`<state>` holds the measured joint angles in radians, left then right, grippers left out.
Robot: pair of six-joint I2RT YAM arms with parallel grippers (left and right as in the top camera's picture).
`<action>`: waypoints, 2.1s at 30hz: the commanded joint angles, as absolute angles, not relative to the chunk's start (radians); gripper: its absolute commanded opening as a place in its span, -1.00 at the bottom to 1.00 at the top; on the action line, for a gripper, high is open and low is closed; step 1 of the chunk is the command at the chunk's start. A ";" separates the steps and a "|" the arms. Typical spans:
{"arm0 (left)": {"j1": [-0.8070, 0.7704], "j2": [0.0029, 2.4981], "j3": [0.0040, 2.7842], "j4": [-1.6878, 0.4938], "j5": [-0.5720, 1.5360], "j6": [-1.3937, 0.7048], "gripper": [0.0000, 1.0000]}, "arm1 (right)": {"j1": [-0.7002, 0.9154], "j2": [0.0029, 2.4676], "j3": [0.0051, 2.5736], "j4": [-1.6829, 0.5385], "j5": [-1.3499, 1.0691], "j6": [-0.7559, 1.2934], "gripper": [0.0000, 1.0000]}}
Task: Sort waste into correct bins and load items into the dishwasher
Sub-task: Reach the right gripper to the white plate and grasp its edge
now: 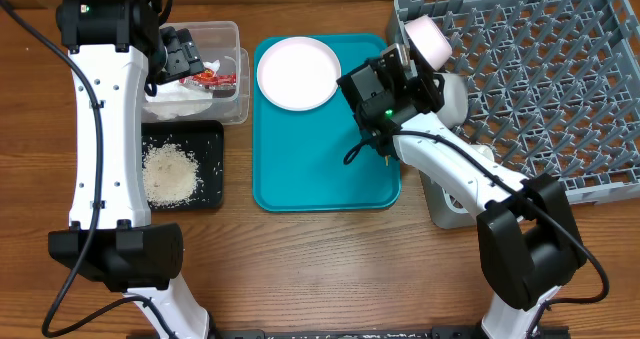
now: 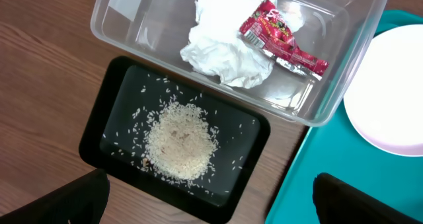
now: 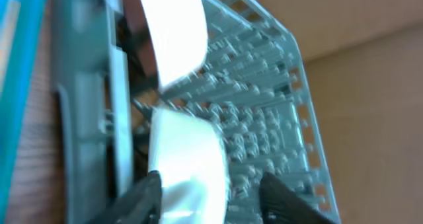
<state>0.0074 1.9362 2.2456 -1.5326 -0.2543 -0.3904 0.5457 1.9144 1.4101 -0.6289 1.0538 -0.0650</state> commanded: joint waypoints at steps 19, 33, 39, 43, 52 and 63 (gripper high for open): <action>0.012 1.944 2.251 -1.532 -0.253 -0.397 0.99 | 0.476 1.945 1.707 -0.457 -0.552 0.139 1.00; 0.013 1.944 2.251 -1.532 -0.253 -0.397 1.00 | 0.536 2.170 1.707 -0.526 0.139 0.619 0.41; 0.013 1.944 2.251 -1.532 -0.253 -0.397 1.00 | 0.544 2.243 1.707 -0.508 0.157 0.702 -0.06; 0.013 1.944 2.251 -1.532 -0.253 -0.397 1.00 | 0.542 2.291 1.707 -0.483 0.157 0.738 -0.09; 0.013 1.944 2.251 -1.532 -0.253 -0.397 1.00 | 0.542 2.305 1.707 -0.463 0.191 0.760 -0.40; 0.013 1.944 2.251 -1.532 -0.253 -0.397 0.99 | 0.527 2.303 1.781 -0.915 0.114 0.807 -0.78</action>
